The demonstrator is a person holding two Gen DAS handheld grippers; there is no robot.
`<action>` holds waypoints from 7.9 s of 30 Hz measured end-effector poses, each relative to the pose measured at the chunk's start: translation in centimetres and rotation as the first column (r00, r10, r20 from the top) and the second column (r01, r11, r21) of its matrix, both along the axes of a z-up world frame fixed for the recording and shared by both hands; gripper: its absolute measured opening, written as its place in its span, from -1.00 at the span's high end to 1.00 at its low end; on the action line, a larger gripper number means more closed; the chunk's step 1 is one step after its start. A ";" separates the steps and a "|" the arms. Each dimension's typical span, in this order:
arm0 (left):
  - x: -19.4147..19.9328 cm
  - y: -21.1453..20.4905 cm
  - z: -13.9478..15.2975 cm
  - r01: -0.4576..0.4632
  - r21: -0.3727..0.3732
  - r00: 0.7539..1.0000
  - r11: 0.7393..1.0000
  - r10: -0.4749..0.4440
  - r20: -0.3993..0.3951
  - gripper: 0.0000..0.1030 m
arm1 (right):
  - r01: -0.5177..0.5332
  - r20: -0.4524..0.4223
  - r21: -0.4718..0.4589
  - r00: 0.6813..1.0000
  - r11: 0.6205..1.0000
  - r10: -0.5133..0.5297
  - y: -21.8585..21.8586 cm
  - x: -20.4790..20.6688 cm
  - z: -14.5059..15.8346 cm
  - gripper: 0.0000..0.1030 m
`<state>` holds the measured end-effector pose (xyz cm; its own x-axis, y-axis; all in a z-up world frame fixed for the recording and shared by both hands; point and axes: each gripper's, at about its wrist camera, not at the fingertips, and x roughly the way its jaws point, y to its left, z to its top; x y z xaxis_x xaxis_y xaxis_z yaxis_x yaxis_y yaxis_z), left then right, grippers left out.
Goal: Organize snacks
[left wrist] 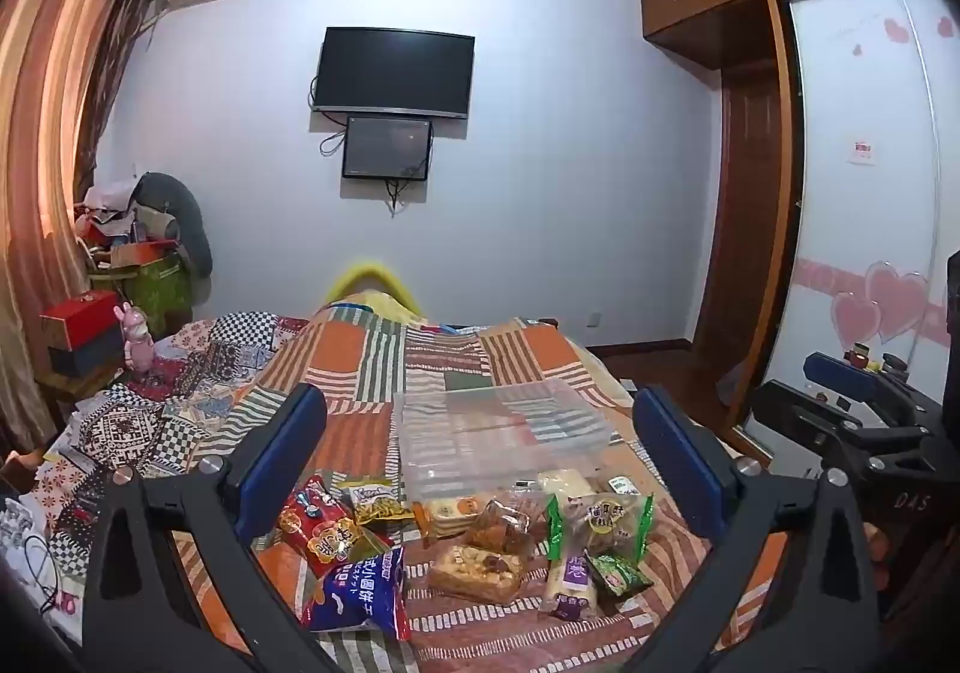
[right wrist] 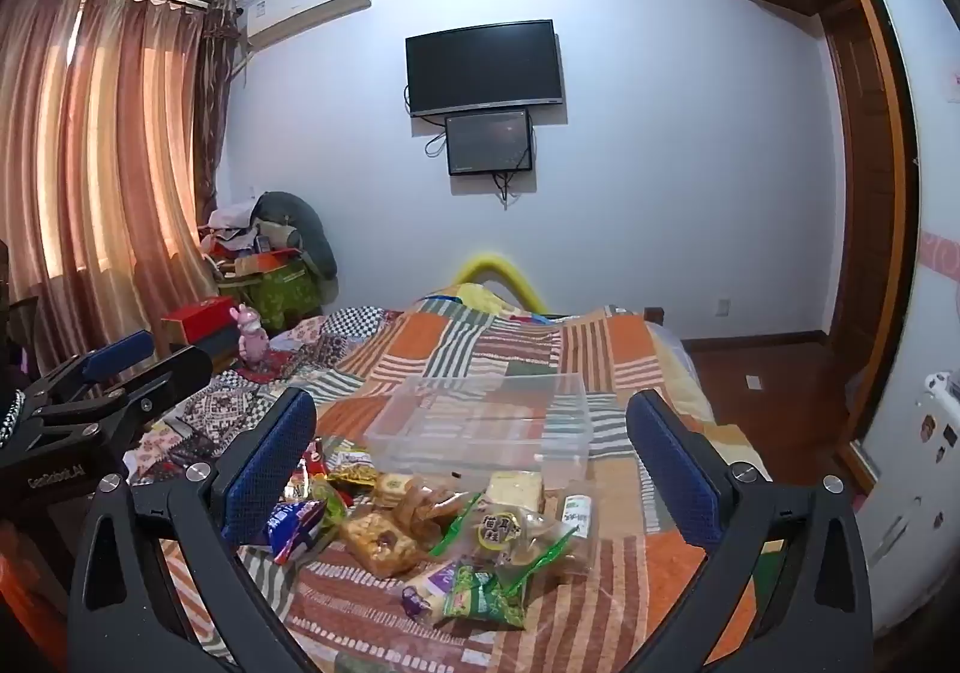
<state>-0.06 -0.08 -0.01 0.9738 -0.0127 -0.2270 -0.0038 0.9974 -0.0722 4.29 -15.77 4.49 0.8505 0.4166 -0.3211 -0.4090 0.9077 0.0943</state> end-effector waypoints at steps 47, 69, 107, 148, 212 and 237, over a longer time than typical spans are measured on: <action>0.4 -0.6 -0.1 0.000 0.019 1.000 1.000 0.000 0.004 -1.00 | 0.004 -0.009 0.029 1.000 1.000 -0.003 -0.4 0.0 0.6 -1.00; 0.8 -0.7 0.0 0.004 0.009 1.000 1.000 -0.004 -0.005 -1.00 | 0.007 -0.006 0.038 1.000 0.999 -0.007 -0.4 0.1 0.5 -1.00; 6.3 8.1 -6.3 -0.022 0.107 0.959 0.994 0.052 -0.280 -0.44 | -0.035 -0.199 -0.047 0.980 0.998 0.025 0.0 3.7 -4.8 -0.35; 11.5 8.2 -21.2 0.001 0.015 0.792 1.000 0.008 -0.610 -0.45 | -0.110 -0.578 -0.016 0.812 0.994 0.081 2.2 11.7 -15.1 -0.11; 31.4 2.9 -13.0 0.076 -0.042 0.874 0.996 -0.087 -0.478 -0.34 | -0.072 -0.464 -0.050 0.885 0.996 0.041 4.8 23.3 -11.7 0.14; 21.8 9.8 -8.6 -0.032 0.017 0.881 0.999 0.036 -0.471 -0.65 | -0.004 -0.415 -0.075 0.909 0.997 -0.027 -1.2 17.8 -7.9 -0.06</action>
